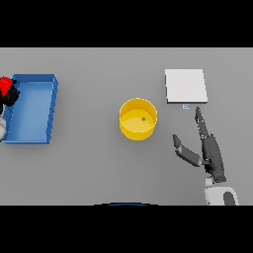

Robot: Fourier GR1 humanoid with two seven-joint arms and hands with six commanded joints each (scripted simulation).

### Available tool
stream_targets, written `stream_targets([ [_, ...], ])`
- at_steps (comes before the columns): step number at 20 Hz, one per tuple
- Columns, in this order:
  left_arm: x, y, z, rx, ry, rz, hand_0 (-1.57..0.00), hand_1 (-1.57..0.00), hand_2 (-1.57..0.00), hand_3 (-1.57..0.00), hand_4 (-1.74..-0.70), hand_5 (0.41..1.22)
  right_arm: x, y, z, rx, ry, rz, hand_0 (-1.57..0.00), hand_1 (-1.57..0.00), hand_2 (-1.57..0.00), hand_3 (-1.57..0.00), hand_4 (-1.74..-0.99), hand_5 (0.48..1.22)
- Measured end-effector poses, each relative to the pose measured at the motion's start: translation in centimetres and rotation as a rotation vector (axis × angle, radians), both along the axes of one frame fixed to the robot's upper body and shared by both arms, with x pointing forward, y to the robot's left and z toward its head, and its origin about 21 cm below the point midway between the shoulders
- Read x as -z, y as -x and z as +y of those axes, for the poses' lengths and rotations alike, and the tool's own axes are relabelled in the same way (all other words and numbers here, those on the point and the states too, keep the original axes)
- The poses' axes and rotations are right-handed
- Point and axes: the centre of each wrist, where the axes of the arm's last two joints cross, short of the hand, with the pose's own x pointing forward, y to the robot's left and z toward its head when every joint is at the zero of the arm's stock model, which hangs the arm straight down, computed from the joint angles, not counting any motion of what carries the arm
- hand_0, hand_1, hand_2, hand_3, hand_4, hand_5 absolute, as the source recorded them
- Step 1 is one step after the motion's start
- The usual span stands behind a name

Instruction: Pick up the red beaker and tilt it to pour out 1 green nut into yellow bowl. Pick up the yellow bowl and place it on the metallic measuring scale.

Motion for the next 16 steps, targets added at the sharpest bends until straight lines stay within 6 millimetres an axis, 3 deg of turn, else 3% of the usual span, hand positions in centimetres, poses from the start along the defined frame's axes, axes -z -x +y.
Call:
stream_targets([
  [1, 0.0, 0.2, 0.0, 0.015, -0.014, 0.008, -1.57, -1.57, -1.57, -1.50, -1.53, 0.865, 0.2, -0.1, 0.3, 0.004, 0.006, 0.002, 0.00, 0.00, 0.00, 0.00, -1.197, 0.664],
  [2, 0.0, 0.4, 0.0, 0.033, -0.018, 0.041, -1.56, -1.45, -1.43, -1.36, -1.37, 0.830, 0.2, 0.3, 0.2, 0.009, 0.007, 0.004, 0.00, 0.00, 0.00, 0.00, -1.192, 0.663],
  [3, -0.3, 0.6, -0.6, 0.088, -0.004, 0.065, -1.46, -1.18, -1.19, -1.13, -1.23, 0.803, -0.2, -0.1, 0.2, 0.011, 0.004, 0.002, 0.00, 0.00, 0.00, 0.00, -1.188, 0.663],
  [4, -0.9, 1.0, -0.5, 0.125, 0.010, 0.099, -1.17, -0.94, -0.96, -0.90, -1.12, 0.778, 0.1, -0.1, 0.4, 0.006, -0.011, 0.014, 0.00, 0.00, 0.00, 0.00, -1.187, 0.664],
  [6, -1.5, 1.5, -0.1, 0.165, 0.026, 0.177, -0.75, -0.60, -0.61, -0.58, -0.97, 0.740, 0.1, -0.3, 0.2, 0.010, -0.003, -0.002, 0.00, 0.00, 0.00, 0.00, -1.181, 0.665],
  [8, -2.0, 1.5, 0.2, 0.189, 0.017, 0.215, -0.48, -0.39, -0.39, -0.37, -0.88, 0.710, -0.1, -0.1, 0.6, 0.009, -0.001, -0.006, 0.00, 0.00, 0.00, 0.00, -1.184, 0.667],
  [10, -1.7, 1.6, -0.3, 0.212, 0.036, 0.233, -0.30, -0.25, -0.25, -0.24, -0.83, 0.688, 0.1, 0.2, 0.1, 0.010, 0.000, 0.013, 0.00, 0.00, 0.00, 0.00, -1.189, 0.666],
  [16, -2.3, 1.5, -0.3, 0.226, 0.059, 0.170, -0.08, -0.06, -0.06, -0.06, -0.78, 0.674, -0.3, 0.1, 0.4, 0.016, 0.031, 0.021, 0.00, 0.00, 0.00, 0.00, -1.195, 0.660],
])
